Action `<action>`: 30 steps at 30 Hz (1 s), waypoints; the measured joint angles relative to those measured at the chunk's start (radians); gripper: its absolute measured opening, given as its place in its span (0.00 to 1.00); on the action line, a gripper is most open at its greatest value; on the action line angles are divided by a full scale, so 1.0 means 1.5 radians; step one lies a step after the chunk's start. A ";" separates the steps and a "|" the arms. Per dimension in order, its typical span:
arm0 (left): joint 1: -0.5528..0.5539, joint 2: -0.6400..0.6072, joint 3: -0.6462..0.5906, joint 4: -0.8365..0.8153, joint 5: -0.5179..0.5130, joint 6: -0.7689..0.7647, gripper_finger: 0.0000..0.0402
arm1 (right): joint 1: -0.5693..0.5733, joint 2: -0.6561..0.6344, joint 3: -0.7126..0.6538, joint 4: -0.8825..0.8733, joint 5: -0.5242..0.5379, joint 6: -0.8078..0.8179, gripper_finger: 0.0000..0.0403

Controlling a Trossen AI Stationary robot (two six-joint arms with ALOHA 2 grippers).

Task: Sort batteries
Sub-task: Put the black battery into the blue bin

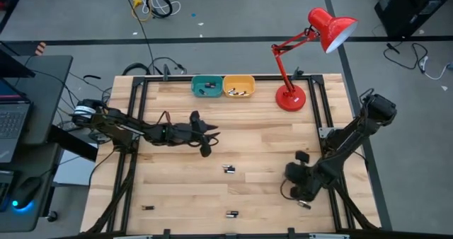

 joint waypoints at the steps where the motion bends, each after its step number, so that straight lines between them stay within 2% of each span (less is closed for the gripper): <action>1: 0.000 0.000 0.000 0.012 0.001 0.000 0.34 | -0.017 0.000 0.000 0.008 0.025 -0.017 0.08; 6: -0.001 0.000 0.000 0.051 0.033 0.016 0.34 | -0.115 -0.001 0.000 0.110 0.188 -0.121 0.08; 9: 0.001 0.000 0.000 0.048 0.033 0.020 0.34 | -0.181 -0.001 0.001 0.235 0.287 -0.200 0.08; 11: 0.004 0.000 0.000 0.052 0.033 0.021 0.34 | -0.223 -0.001 0.001 0.331 0.311 -0.284 0.08; 13: 0.005 0.000 0.000 0.070 0.032 0.030 0.34 | -0.261 -0.001 0.001 0.419 0.305 -0.376 0.08; 18: 0.005 0.000 0.000 0.123 0.033 0.085 0.36 | -0.347 -0.001 0.001 0.587 0.235 -0.579 0.09; 22: 0.005 0.000 0.000 0.162 0.035 0.110 0.40 | -0.401 -0.002 0.002 0.680 0.188 -0.642 0.09; 27: 0.015 0.000 0.000 0.206 0.075 0.115 0.46 | -0.458 -0.002 0.002 0.737 0.057 -0.692 0.09; 30: 0.025 0.000 0.000 0.225 0.083 0.110 0.48 | -0.475 0.010 0.002 0.763 0.019 -0.710 0.09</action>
